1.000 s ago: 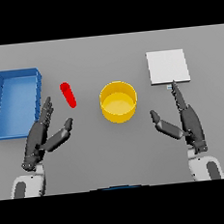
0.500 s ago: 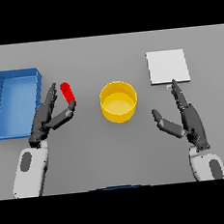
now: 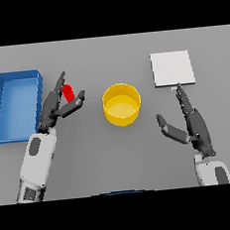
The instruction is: Pick up the red beaker and tilt it to pour out 1 green nut into yellow bowl. Pick up the yellow bowl and place it on the metallic measuring scale.
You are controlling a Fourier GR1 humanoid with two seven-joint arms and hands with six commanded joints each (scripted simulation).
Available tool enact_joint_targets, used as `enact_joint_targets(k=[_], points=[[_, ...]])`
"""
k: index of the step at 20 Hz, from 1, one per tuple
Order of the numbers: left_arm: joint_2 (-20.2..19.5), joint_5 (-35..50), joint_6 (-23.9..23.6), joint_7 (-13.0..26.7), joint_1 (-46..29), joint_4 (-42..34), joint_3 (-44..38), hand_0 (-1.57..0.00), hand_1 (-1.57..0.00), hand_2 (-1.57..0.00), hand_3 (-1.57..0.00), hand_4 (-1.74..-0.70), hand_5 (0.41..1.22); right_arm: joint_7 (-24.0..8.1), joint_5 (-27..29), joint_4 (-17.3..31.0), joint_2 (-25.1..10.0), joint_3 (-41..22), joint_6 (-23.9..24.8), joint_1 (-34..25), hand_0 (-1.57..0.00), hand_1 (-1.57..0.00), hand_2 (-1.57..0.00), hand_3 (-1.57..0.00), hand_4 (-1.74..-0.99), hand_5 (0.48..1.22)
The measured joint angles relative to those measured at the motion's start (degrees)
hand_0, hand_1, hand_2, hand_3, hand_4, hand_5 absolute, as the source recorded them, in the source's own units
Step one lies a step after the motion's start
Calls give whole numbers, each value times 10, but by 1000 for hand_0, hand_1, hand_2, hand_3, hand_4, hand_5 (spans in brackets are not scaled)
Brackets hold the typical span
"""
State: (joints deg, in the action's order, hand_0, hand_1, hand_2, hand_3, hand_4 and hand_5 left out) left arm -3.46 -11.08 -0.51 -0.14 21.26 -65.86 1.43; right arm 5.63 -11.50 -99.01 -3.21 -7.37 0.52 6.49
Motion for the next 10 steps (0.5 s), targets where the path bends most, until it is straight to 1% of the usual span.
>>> enact_joint_targets(k=[2, 3, 4, 7, 8, 9, 10], points=[[8, -2, -7, -11, 12, 31, -3, 1, 1, 1, 1, -1207, 673, 1, 5, 5, -2, 4, -3, 1, 1, 1, 1, 1, -1240, 639], [7, -2, -9, -16, 23, 41, -7, 1, 1, 1, 1, -1215, 678, -7, 6, 6, -3, 8, 0, -5, 1, 1, 1, 1, -1241, 641], [7, -2, -13, -20, 34, 59, -13, 1, 1, 1, 1, -1228, 687, 1, -1, 3, 0, 1, 2, 3, 1, 1, 1, 1, -1242, 642], [16, 21, -12, -69, 51, 95, -36, 1, 1, 1, 1, -1285, 708, 0, 10, -3, -4, 8, -2, 10, 1, 1, 1, 1, -1246, 645], [21, 26, -18, -78, 61, 108, -44, 1, 1, -6, 1, -1303, 719, -11, 11, 5, -6, 12, -2, -1, 1, 1, 1, 1, -1246, 646], [25, 32, -16, -88, 64, 117, -49, -4, -7, -54, -37, -1328, 738, -8, 10, 2, -6, 11, -1, -4, 1, 1, 1, 1, -1244, 644], [28, 35, -17, -98, 64, 129, -54, -81, -94, -157, -133, -1364, 761, -8, 9, -2, -4, 8, -1, -5, 1, 1, 1, 1, -1242, 645]])
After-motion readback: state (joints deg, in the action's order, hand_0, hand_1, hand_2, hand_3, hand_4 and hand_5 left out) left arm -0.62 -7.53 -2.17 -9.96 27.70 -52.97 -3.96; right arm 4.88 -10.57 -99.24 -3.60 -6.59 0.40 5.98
